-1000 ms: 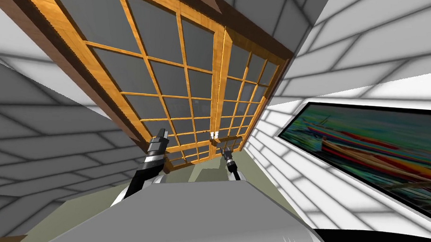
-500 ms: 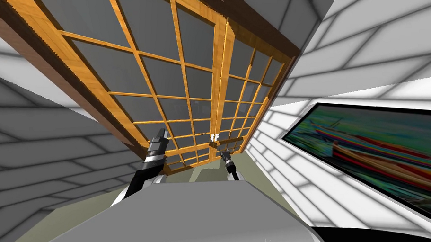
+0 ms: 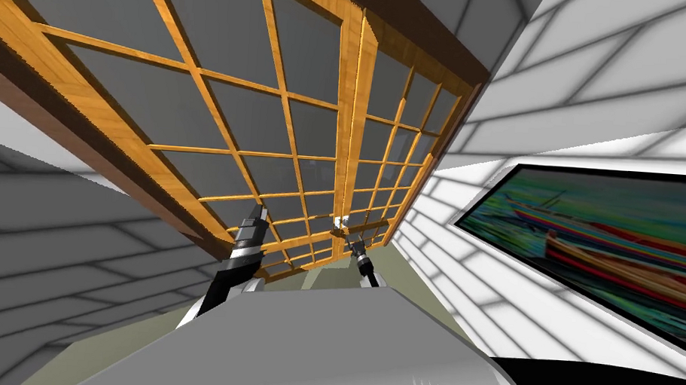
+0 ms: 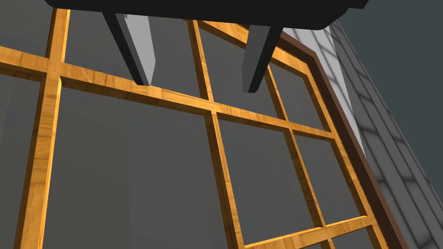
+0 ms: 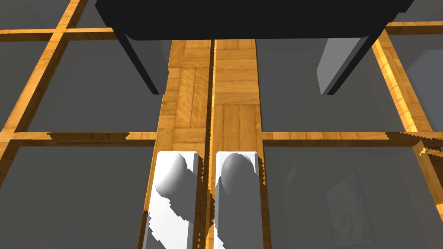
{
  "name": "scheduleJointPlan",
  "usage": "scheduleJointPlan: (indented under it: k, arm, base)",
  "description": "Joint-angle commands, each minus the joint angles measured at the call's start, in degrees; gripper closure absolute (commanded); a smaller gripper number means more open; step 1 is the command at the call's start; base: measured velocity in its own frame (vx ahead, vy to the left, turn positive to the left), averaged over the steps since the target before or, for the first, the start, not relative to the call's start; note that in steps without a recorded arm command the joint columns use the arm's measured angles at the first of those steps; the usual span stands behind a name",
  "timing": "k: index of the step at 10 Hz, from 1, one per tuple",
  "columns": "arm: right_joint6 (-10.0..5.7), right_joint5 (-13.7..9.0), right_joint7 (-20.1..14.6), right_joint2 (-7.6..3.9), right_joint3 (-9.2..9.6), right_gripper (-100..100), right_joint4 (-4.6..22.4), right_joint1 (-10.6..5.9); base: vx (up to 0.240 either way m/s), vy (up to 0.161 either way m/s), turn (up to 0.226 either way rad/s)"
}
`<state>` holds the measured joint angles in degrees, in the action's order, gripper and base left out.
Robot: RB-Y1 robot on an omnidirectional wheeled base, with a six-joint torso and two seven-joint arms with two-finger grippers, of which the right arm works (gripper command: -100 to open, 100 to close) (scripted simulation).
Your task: Pull the door open
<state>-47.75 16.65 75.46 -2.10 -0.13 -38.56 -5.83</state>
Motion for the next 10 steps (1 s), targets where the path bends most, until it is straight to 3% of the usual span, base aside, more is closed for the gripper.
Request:
scheduleJointPlan:
  k: [1, 2, 3, 4, 6, 7, 9, 10]
  arm:
    - [0.00, 0.00, 0.00, 0.00, 0.00, -100, 0.00, 0.00]
    - [0.10, -0.10, 0.33, -1.01, -1.45, -100, 0.71, 1.54]
    - [0.10, -0.10, 0.33, -1.01, -1.45, -100, 0.71, 1.54]
    - [0.28, -0.21, 0.53, -1.78, -2.89, -100, 1.20, 2.87]
    - [0.28, -0.21, 0.53, -1.78, -2.89, -100, 1.20, 2.87]
    - [0.48, -0.32, 0.76, -2.48, -4.49, -100, 1.69, 4.23]
    - [0.63, -0.39, 0.94, -2.90, -5.66, -100, 2.02, 5.16]
    - [0.80, -0.47, 1.17, -3.38, -7.13, -100, 2.43, 6.29]
  base:
    - [0.048, -0.007, 0.004]
    - [-0.102, 0.020, 0.043]
    - [-0.140, 0.038, 0.019]
    - [-0.153, 0.038, 0.057]
    - [-0.092, 0.028, 0.006]
    - [-0.104, 0.025, 0.067]
    - [-0.109, 0.012, 0.043]
    - [-0.132, 0.023, 0.076]
